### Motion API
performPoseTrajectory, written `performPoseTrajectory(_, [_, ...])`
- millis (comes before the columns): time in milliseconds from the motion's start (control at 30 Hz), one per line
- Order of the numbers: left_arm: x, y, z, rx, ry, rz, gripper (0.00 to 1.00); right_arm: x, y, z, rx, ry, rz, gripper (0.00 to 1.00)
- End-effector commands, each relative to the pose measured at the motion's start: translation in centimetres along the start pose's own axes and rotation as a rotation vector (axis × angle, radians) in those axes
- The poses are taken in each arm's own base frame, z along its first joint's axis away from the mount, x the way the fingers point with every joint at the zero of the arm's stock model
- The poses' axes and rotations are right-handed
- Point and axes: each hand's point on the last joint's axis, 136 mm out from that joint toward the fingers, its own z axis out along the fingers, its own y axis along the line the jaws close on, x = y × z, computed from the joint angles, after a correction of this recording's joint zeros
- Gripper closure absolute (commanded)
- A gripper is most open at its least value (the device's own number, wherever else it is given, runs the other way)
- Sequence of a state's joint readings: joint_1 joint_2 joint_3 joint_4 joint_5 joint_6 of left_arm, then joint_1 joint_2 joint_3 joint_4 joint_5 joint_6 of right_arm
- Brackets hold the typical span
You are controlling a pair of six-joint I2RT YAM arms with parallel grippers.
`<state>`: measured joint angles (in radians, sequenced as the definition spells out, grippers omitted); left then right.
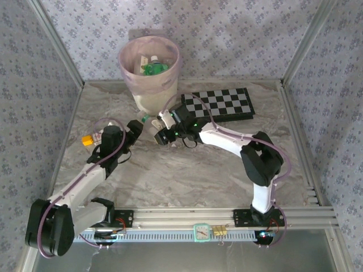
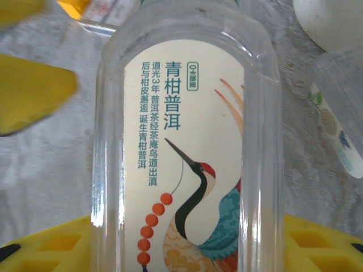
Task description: Put the plastic bottles in the bin
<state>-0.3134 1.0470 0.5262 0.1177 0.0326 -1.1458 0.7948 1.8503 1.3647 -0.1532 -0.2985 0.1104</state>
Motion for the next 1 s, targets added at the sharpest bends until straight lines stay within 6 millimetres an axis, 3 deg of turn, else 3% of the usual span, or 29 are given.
performPoseTrajectory(0, [-0.7,-3.4,0.2,0.082,-0.021,0.004,0.0,-1.0,3.0,-1.2,-0.134,-0.057,0.034,0.48])
performPoseTrajectory(333, [0.5,-5.4,1.0,0.124,0.022,0.03,0.02,-1.3,5.0,-1.3,-0.212,-0.079,0.047,0.48])
performPoseTrajectory(700, [1.3,-5.9,1.0,0.148,0.045,0.017,0.38,-1.9,5.7,-1.5,-0.23,-0.107,0.053,0.48])
performPoseTrajectory(800, [1.1,-5.8,0.6,0.144,0.031,0.02,0.46,-1.9,5.9,-1.9,-0.225,-0.113,0.047,0.39])
performPoseTrajectory(967, [-0.6,-5.7,-0.7,0.12,-0.048,0.095,0.5,-2.0,5.9,-3.5,-0.189,-0.145,0.032,0.12])
